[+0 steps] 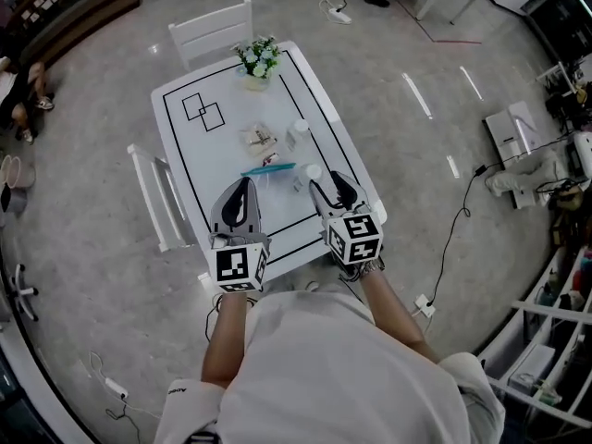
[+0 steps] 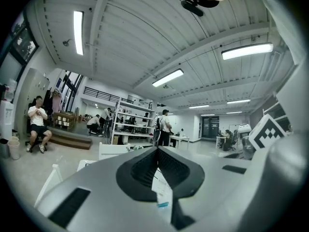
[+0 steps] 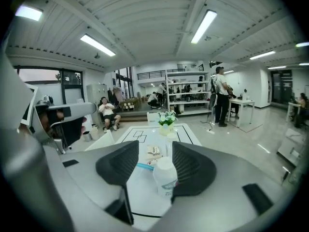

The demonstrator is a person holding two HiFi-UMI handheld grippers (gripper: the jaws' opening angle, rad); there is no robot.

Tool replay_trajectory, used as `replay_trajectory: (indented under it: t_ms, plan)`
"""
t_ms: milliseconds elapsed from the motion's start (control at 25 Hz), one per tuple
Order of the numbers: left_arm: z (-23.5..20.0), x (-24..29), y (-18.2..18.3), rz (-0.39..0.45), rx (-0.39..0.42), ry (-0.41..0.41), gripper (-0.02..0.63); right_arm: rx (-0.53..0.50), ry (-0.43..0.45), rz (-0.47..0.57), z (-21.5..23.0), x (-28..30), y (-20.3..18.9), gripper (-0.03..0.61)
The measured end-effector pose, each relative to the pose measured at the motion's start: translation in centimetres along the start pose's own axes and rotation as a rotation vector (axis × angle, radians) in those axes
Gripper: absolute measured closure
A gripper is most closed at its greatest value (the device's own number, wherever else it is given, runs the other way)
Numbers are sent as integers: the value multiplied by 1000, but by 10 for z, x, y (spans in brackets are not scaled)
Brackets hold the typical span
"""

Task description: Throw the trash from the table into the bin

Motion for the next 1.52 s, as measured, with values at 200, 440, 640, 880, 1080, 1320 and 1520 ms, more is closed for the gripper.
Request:
replay_trajectory:
  t_ms: [200,440,640,880,1080,1320,1520]
  plan:
    - [3,25,-11,-22,0,-55,609,7,-17,-86,16,29,-21,341]
    - [3,41,-20,-52,10,-92,609,28,-51,-146,26,56,-42,341]
    - [1,45,-24,-71,17,-103,609,29,-67,-202,28,69,-57,341]
    - [2,44,-29,-81,21,-110,609,9,-112,-211,33,70,-61,400]
    - [10,41,-33,-84,25,-127,609,15,-137,-166,37,54,-56,402]
    - [41,36,-34,-76,24,-174,609,21,-186,-112,48,14,-49,402]
    - [92,27,-36,-69,35,-260,609,41,-278,-39,75,-46,-42,402]
Point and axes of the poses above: the fingertips, and each gripper's own axes: x forward along the fingers, z to its right, y out of its top, the point moved 3 cm from there along -x, backward along the fingers, and after that the axes turned 10 degrees about y, right-handed, at the moved point
